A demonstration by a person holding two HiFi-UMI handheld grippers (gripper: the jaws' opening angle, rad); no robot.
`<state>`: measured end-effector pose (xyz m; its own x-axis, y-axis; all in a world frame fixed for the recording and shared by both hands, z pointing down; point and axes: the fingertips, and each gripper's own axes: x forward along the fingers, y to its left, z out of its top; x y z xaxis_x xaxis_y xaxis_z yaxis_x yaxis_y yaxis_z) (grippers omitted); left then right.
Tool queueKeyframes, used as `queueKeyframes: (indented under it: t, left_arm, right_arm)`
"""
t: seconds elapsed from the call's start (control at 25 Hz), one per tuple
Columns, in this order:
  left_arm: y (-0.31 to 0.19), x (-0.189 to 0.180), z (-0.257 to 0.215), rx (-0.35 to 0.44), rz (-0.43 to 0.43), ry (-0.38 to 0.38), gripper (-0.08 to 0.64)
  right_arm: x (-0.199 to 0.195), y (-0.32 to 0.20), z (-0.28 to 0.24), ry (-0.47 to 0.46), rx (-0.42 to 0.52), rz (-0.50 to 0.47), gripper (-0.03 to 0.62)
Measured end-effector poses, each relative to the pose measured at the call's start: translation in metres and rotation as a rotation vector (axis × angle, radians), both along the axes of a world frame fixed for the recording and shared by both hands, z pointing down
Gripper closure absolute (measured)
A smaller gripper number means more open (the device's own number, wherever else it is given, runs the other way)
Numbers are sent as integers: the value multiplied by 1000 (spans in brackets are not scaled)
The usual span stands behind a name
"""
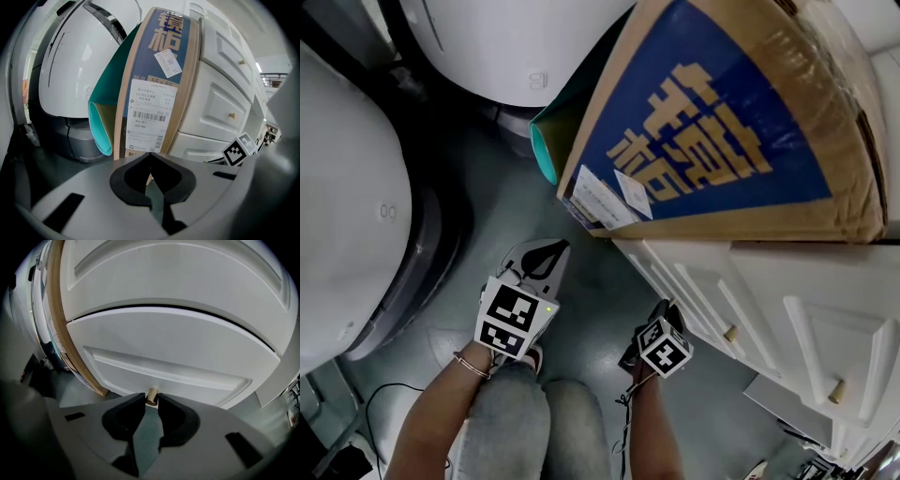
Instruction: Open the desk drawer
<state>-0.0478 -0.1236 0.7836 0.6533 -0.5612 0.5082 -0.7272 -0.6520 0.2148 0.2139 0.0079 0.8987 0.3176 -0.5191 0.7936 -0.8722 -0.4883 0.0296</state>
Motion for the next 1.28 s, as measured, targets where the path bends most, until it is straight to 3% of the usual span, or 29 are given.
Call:
queueKeyframes:
  t: [0.88, 1.28]
  left_arm:
    - [26, -32, -20, -86, -84, -12, 543]
    - [54, -49, -23, -137, -60, -56, 543]
  right_arm:
    - [0, 3, -4, 12, -58, 40, 508]
    - [-14, 15, -3, -3, -65, 66, 509]
